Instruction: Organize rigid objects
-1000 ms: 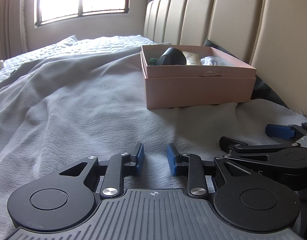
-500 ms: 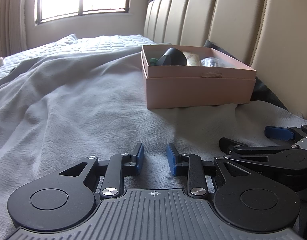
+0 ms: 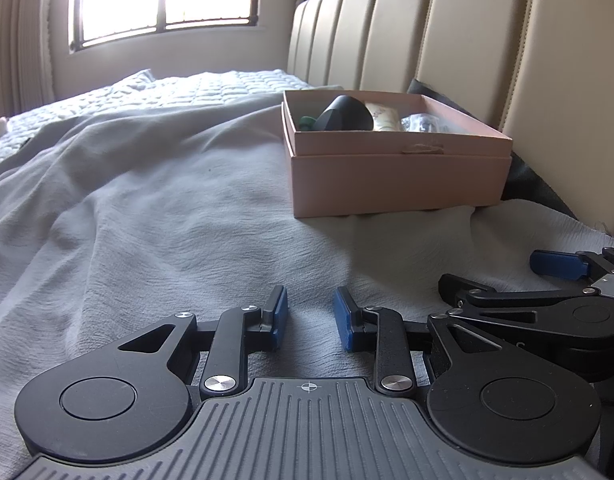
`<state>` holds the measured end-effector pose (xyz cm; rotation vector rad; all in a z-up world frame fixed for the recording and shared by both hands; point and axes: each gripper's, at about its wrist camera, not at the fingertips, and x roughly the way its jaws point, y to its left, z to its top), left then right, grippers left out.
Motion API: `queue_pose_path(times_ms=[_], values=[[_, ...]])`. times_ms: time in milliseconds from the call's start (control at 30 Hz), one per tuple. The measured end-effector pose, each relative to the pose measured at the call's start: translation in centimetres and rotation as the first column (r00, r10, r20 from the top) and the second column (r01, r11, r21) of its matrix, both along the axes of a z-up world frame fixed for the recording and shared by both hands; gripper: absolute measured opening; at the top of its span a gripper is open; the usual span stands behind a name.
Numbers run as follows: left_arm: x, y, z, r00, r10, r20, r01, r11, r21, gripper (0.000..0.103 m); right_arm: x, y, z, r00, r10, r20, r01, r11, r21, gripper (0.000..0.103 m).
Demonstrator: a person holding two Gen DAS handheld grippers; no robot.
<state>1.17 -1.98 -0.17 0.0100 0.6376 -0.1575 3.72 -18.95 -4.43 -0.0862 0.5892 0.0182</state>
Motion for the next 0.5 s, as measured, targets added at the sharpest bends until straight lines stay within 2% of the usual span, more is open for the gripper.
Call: queue_pose_path(times_ms=[500], values=[[-0.04,-0.01,0.05,1.000,-0.002,0.002,0.002,1.000,-0.003,0.029,0.01,-0.03,-0.03,1.000,0.000,0.000,0.000,1.000,0.000,0.089]])
